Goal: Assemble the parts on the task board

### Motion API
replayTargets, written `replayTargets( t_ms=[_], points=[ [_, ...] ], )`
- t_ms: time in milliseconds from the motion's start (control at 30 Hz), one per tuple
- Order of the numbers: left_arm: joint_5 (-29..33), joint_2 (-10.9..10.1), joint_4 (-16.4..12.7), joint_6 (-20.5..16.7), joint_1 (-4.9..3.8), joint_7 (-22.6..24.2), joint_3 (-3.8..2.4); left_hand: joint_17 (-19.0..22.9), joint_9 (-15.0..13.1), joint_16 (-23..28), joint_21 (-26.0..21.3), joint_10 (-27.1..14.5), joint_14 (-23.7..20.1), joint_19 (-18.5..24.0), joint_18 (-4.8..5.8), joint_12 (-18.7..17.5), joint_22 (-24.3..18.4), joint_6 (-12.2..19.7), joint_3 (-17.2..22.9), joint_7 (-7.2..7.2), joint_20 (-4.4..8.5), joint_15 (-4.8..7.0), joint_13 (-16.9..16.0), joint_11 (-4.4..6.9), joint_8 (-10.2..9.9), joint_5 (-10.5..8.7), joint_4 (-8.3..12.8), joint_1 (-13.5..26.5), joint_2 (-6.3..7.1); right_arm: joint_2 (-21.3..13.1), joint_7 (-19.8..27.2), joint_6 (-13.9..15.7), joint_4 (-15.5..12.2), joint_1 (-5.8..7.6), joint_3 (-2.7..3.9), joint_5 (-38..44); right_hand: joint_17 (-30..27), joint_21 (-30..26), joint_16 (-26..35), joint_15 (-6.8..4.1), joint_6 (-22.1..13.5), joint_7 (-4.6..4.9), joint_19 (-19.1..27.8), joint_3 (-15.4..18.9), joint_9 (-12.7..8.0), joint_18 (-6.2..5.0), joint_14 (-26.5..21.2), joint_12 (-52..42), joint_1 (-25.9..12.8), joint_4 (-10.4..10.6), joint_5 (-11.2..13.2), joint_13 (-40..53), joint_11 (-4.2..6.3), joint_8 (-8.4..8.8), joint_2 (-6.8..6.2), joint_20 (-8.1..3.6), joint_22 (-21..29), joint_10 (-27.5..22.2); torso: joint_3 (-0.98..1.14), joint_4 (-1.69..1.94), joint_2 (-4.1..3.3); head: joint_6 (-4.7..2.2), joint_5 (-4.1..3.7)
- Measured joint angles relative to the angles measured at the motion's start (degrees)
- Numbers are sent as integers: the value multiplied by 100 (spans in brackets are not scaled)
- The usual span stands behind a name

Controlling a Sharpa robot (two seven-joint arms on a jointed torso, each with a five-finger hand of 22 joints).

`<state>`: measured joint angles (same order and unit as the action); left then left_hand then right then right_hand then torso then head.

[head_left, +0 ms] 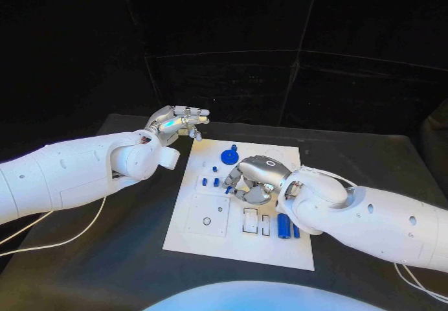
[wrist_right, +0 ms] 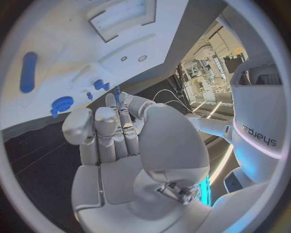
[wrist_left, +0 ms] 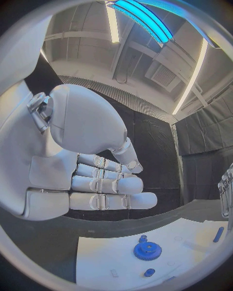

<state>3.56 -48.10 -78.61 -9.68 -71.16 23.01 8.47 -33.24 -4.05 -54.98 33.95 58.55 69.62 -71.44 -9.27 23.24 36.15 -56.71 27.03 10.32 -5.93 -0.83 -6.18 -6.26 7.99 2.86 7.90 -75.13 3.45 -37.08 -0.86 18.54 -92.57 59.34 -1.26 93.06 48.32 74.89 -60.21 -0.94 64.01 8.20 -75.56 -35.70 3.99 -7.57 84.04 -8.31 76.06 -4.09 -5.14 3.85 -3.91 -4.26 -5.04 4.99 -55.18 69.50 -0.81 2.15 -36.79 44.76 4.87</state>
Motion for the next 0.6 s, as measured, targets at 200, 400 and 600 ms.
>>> replayTargets(
  t_ms=[200, 400, 600],
  points=[
    [1, 86, 14, 2, -19, -1, 0, 0, 0, 0, 0, -21, 0, 0, 0, 27, 0, 0, 0, 0, 0, 0, -5, 21, 0, 0, 0, 0, 0, 268, 58, -258, 194, -155, -5, 19, 0, 0, 0, 0, 0, 0, 0, -1, 0, 0, 0, 0, -53, -1, -6, 1, 0, 0, -52, 0, -7, 0, -2, 1, -7, 34, 73],
    [1, 125, 22, 6, -31, -7, 0, 0, 0, 0, 0, -21, 0, 0, 0, 27, -1, 0, 0, 0, 0, 0, -5, 21, 0, 0, 0, 0, 0, 410, 60, -482, 303, -214, -7, 92, 0, 0, 0, 0, -1, -1, 0, -1, 0, 0, 0, 0, -52, -1, -33, 1, 0, 0, -52, 0, -6, 0, 2, -1, -6, 70, 105],
    [2, 148, 32, 11, -36, -13, 0, 4, 0, 0, 0, -21, 0, 0, 0, 27, -1, 0, 0, 0, 0, 0, -5, 21, 0, 0, 0, 0, 0, 479, 1, -606, 356, -232, -7, 216, -8, 0, 0, 0, -3, -2, 0, -1, -1, 0, 0, 0, -52, -1, -33, 1, 0, 0, -53, 0, -6, 0, 7, -2, -2, 107, 142]
  ],
)
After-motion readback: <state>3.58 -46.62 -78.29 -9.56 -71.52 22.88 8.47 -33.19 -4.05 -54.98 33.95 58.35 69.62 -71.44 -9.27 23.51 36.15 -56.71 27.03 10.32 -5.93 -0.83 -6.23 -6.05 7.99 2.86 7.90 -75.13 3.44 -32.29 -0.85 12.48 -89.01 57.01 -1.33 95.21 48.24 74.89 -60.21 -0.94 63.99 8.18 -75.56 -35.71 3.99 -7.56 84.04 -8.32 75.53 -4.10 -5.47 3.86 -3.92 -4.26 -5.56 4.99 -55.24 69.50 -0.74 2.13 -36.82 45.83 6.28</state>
